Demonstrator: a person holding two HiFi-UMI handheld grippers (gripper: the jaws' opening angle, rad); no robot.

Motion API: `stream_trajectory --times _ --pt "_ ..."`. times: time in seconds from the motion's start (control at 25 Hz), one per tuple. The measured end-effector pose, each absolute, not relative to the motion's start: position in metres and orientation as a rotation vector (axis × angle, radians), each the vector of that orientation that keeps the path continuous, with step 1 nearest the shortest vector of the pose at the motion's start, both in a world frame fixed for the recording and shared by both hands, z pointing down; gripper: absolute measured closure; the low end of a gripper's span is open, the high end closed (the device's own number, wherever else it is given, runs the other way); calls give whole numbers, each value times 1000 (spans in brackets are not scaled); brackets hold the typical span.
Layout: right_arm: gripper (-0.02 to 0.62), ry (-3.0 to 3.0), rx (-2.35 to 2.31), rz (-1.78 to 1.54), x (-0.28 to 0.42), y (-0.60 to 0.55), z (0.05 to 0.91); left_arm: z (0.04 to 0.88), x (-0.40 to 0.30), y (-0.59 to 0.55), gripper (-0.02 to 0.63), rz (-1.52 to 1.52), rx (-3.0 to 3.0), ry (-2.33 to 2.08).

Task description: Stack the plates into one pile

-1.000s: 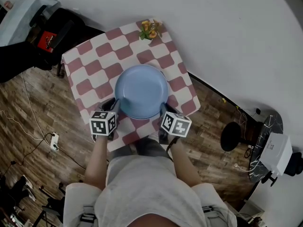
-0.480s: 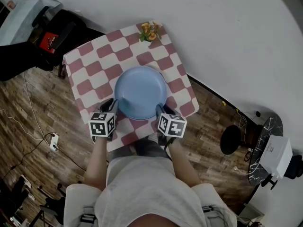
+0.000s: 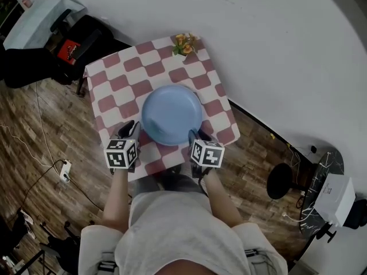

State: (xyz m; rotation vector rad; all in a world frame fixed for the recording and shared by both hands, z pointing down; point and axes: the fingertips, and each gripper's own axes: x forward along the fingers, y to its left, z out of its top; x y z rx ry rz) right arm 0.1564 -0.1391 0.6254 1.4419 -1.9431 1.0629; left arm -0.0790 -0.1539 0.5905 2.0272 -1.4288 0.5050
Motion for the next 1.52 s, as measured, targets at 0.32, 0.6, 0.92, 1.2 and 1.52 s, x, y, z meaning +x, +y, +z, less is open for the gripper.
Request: stream_trajectory --times 0.32,0.6,0.92,1.2,1.52 --pt "592 -2155 1495 796 153 -154 568 524 -88 -154 588 392 2165 -1646" --pt "594 -2382 1542 550 144 -162 488 461 -82 -154 601 280 2318 -1706" --pt "594 -2515 1664 421 141 -146 417 397 -81 -142 600 201 2499 -1720" --pt "594 -2511 1792 227 141 -115 366 351 -92 -115 601 45 2584 -1675" --pt "594 -2503 1916 52 134 -67 316 306 -108 -79 601 -83 2692 -1676"
